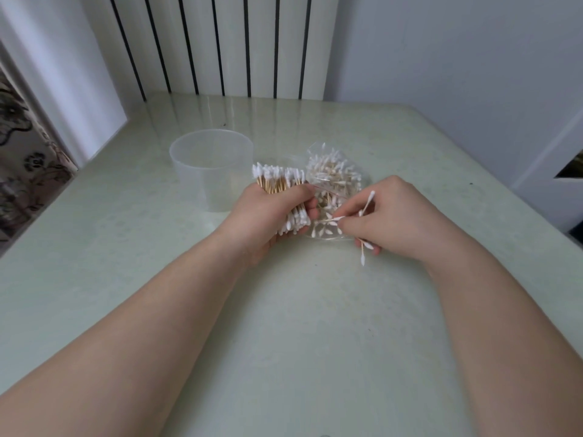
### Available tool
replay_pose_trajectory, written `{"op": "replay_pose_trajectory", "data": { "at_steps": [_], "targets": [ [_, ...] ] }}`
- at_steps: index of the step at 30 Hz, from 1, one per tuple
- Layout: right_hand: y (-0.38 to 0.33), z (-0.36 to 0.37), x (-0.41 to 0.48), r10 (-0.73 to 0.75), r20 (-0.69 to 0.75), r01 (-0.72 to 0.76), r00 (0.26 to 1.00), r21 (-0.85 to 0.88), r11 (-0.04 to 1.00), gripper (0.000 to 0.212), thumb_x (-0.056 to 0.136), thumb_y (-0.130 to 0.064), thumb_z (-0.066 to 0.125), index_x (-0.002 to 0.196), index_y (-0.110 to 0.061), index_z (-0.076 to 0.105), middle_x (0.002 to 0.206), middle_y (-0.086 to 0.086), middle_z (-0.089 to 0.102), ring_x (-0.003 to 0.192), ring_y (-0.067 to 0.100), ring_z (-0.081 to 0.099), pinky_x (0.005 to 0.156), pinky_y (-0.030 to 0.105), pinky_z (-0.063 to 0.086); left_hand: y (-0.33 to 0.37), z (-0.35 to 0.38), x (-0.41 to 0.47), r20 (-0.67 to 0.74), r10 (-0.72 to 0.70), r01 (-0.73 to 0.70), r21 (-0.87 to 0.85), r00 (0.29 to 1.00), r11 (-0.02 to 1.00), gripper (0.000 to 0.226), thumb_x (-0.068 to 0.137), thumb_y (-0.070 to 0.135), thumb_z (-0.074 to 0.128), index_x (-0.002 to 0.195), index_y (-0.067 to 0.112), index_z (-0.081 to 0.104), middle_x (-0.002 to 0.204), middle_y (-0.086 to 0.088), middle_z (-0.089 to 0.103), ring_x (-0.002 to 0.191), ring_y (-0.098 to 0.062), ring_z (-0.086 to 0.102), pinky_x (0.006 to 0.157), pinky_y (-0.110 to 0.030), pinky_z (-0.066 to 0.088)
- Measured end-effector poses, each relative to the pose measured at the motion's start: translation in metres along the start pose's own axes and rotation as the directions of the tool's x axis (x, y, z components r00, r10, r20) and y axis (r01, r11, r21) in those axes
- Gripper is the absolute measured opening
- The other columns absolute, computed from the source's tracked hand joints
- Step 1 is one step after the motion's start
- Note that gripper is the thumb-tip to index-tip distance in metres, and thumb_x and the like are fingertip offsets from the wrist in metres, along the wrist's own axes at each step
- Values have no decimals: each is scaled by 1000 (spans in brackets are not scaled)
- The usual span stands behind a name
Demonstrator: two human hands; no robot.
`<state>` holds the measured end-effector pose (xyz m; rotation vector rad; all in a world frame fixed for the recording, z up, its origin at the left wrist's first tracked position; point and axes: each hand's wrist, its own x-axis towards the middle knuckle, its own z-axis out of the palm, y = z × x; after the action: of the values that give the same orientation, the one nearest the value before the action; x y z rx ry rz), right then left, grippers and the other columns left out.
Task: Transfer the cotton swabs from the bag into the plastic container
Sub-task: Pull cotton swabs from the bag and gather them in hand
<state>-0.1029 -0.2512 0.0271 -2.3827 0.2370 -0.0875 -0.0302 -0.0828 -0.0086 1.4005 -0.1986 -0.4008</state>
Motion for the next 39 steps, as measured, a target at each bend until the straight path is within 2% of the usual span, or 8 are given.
{"op": "replay_pose_trajectory", "data": {
  "at_steps": [9,13,19,28,31,34,36,39],
  "targets": [
    [-1,-9,-3,27,-92,-4,995,235,972,17,80,-3,69,82,-16,80,51,6,64,41,15,52,46,17,43,-5,-1,3,-52,-5,7,43,999,999,12,90,11,70,84,2,76,95,-24,76,88,-32,72,94,-54,55],
    [-1,-7,0,6,-211,43,978,228,973,20,78,-5,66,81,-20,80,49,2,63,41,16,53,49,18,44,-8,-2,5,-69,-26,29,40,997,999,10,87,14,76,91,5,76,95,-15,78,97,-33,75,96,-54,56],
    [-1,-10,1,-16,-313,125,950,330,936,18,82,-5,68,85,-19,80,49,-1,62,41,13,50,50,15,43,-11,-2,7,-54,-9,12,51,998,999,36,72,25,82,101,6,77,99,-12,78,97,-30,75,99,-55,55],
    [2,-8,7,52,-307,109,950,486,867,15,86,-3,70,90,-15,79,56,-1,66,46,12,58,54,19,50,-11,-4,7,-149,59,-47,81,987,996,20,72,26,78,82,9,78,87,-12,78,88,-30,76,92,-57,57],
    [3,-9,5,12,-324,117,946,376,919,16,85,-5,69,89,-17,79,57,-2,68,48,10,63,57,17,50,-5,-6,7,-189,167,-145,123,968,982,13,82,21,75,69,18,76,79,-8,76,76,-22,72,83,-53,59],
    [1,-5,2,-44,-290,124,956,265,956,19,85,-7,68,85,-23,79,60,-1,70,52,12,68,64,20,53,-2,-5,3,-196,257,-234,132,946,963,9,89,18,75,84,11,77,86,-12,77,85,-23,75,81,-44,60],
    [-1,0,2,-70,-274,139,959,243,960,21,85,-8,68,84,-25,79,59,0,70,53,14,68,67,29,55,-4,-3,1,-157,302,-272,189,940,944,19,90,19,75,97,2,75,96,-18,75,93,-28,75,84,-48,59],
    [-3,4,2,-88,-271,158,959,252,955,19,85,-10,69,85,-25,79,60,5,71,59,22,70,63,36,55,-9,-1,0,-39,377,-349,301,925,887,18,90,18,75,100,3,75,96,-21,74,79,-24,70,69,-49,59]
  ]
}}
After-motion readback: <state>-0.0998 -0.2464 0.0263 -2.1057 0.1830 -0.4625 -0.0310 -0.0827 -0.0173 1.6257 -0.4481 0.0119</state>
